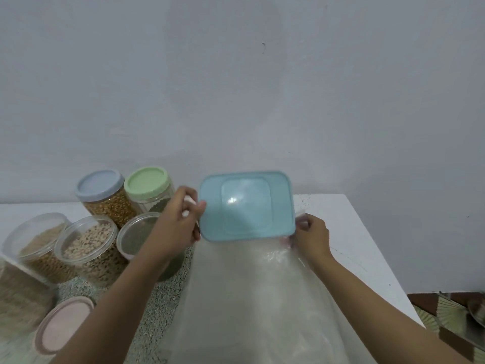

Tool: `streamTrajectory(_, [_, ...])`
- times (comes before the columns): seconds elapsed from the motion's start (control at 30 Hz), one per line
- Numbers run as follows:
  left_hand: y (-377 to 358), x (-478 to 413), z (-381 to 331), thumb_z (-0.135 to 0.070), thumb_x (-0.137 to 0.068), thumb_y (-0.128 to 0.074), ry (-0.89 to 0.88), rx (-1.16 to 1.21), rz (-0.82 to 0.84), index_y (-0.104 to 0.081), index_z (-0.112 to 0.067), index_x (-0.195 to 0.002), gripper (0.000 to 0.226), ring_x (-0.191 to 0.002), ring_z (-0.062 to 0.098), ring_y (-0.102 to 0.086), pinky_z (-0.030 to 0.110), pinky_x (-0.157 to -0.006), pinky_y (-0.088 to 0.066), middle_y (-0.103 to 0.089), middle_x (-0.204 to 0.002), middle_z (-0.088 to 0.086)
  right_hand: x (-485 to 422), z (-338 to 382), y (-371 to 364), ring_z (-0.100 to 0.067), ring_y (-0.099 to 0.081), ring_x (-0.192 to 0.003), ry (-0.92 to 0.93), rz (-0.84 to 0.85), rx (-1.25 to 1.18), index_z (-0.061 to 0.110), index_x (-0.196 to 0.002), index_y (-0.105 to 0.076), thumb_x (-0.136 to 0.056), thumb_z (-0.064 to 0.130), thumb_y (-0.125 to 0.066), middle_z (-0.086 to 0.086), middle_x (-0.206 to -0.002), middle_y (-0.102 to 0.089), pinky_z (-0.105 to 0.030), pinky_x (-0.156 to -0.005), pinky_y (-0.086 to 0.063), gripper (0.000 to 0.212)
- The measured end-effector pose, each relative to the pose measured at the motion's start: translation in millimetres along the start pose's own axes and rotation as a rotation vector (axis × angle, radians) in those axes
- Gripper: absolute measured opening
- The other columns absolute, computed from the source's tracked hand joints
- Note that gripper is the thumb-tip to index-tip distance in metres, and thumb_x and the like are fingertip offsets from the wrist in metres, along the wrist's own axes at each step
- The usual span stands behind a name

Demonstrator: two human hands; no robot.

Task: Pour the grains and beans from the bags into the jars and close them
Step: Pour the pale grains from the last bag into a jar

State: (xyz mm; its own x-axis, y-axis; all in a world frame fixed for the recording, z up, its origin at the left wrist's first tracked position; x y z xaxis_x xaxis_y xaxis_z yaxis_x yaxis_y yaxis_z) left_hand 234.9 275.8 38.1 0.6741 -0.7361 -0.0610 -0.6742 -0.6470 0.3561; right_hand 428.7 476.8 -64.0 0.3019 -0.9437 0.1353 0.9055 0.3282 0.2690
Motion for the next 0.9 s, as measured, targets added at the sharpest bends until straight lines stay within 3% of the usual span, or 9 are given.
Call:
streamTrajectory(0.1, [-13.1, 5.7, 37.8, -0.018, -0.106, -0.052, 0.161, 0.058, 0.046, -0.050, -0.008, -0.099, 0.012, -0.044, 0.012, -0.049, 0.019, -0.038, -0.034, -0.056, -0.067, 0.003, -1.9, 4.5, 2.3, -0.015, -0.065, -0.062, 0.048, 0.025, 0.092, 0.006, -0.079, -0.066, -0.091, 0.009, -0.067, -0.004, -0.076, -0.074, -0.018, -0.051, -0.046, 0.012])
streamTrajectory(0.23, [-21.8, 4.4, 69.9, -0.019, -0.107, -0.051, 0.302, 0.028, 0.082, -0.051, -0.008, -0.099, 0.014, -0.041, 0.011, -0.045, 0.019, -0.038, -0.034, -0.055, -0.066, 0.006, -6.7, 6.1, 6.2, -0.021, -0.071, -0.082, 0.066, 0.086, 0.165, 0.015, -0.082, -0.070, -0.093, 0.019, -0.070, -0.002, -0.081, -0.075, -0.035, -0.076, -0.057, 0.012])
streamTrajectory(0.33, [-26.0, 9.9, 80.9, -0.024, -0.106, -0.053, 0.338, -0.068, 0.083, -0.053, -0.011, -0.101, 0.014, -0.047, 0.011, -0.050, 0.020, -0.041, -0.039, -0.060, -0.076, 0.009, 0.7, 8.3, 9.7, -0.016, -0.072, -0.078, 0.111, 0.108, 0.211, 0.017, -0.092, -0.068, -0.094, 0.021, -0.069, 0.001, -0.086, -0.076, -0.037, -0.079, -0.059, 0.005])
streamTrajectory(0.47, [-24.0, 12.4, 77.0, -0.024, -0.103, -0.058, 0.279, -0.192, 0.026, -0.060, -0.012, -0.104, 0.012, -0.055, 0.014, -0.059, 0.020, -0.045, -0.044, -0.065, -0.085, 0.009, 21.6, 27.3, 14.0, -0.018, -0.064, -0.108, 0.400, 0.078, 0.390, 0.019, -0.123, -0.065, -0.095, 0.016, -0.062, 0.003, -0.118, -0.070, -0.029, -0.089, -0.048, 0.029])
streamTrajectory(0.57, [-24.0, 14.8, 70.1, -0.021, -0.103, -0.059, 0.231, -0.245, 0.009, -0.062, -0.009, -0.108, 0.013, -0.049, 0.011, -0.061, 0.021, -0.045, -0.047, -0.067, -0.081, 0.009, 39.8, 46.3, 12.4, -0.013, -0.057, -0.120, 0.558, 0.110, 0.448, 0.019, -0.130, -0.064, -0.097, 0.018, -0.060, 0.006, -0.130, -0.064, -0.020, -0.096, -0.037, 0.033])
streamTrajectory(0.63, [-23.2, 20.9, 67.4, -0.021, -0.103, -0.057, 0.225, -0.247, 0.011, -0.062, -0.008, -0.115, 0.018, -0.049, 0.013, -0.064, 0.022, -0.048, -0.052, -0.069, -0.082, 0.010, 48.6, 57.6, 10.2, -0.010, -0.060, -0.114, 0.623, 0.124, 0.434, 0.019, -0.121, -0.067, -0.097, 0.018, -0.060, 0.008, -0.122, -0.068, -0.020, -0.095, -0.040, 0.025])
streamTrajectory(0.73, [-14.3, 36.6, 56.3, -0.025, -0.102, -0.060, 0.191, -0.197, 0.023, -0.058, -0.014, -0.128, 0.028, -0.066, 0.019, -0.073, 0.026, -0.058, -0.058, -0.069, -0.098, 0.009, 56.8, 71.5, 2.6, -0.002, -0.064, -0.090, 0.634, 0.204, 0.352, 0.023, -0.101, -0.068, -0.097, 0.019, -0.061, 0.014, -0.094, -0.070, -0.027, -0.084, -0.052, 0.009])
streamTrajectory(0.8, [-2.4, 50.3, 42.0, -0.025, -0.100, -0.062, 0.128, -0.223, 0.030, -0.062, -0.018, -0.122, 0.023, -0.076, 0.015, -0.073, 0.029, -0.064, -0.061, -0.071, -0.099, 0.004, 63.9, 77.9, -8.1, -0.006, -0.064, -0.078, 0.616, 0.282, 0.316, 0.025, -0.093, -0.067, -0.097, 0.021, -0.063, 0.014, -0.080, -0.068, -0.032, -0.077, -0.055, 0.007])
streamTrajectory(0.9, [25.7, 73.7, 17.5, -0.018, -0.099, -0.064, 0.039, -0.233, -0.027, -0.069, -0.020, -0.106, 0.009, -0.075, 0.016, -0.073, 0.031, -0.063, -0.061, -0.073, -0.086, 0.000, 82.0, 86.8, -31.6, -0.012, -0.066, -0.070, 0.642, 0.415, 0.253, 0.022, -0.089, -0.067, -0.097, 0.019, -0.064, 0.009, -0.072, -0.068, -0.037, -0.071, -0.056, 0.009])
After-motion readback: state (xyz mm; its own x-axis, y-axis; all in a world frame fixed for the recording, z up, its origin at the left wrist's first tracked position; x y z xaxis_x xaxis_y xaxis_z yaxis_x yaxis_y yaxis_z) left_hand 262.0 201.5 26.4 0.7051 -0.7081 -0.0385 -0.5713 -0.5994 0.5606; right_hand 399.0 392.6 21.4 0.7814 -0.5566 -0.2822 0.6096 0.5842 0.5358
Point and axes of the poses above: each hand's wrist, its own x-axis away from the middle knuckle, its own y-axis out of the back of the hand, z = x × y, the point moved 3 cm from there along -x, towards the middle knuckle
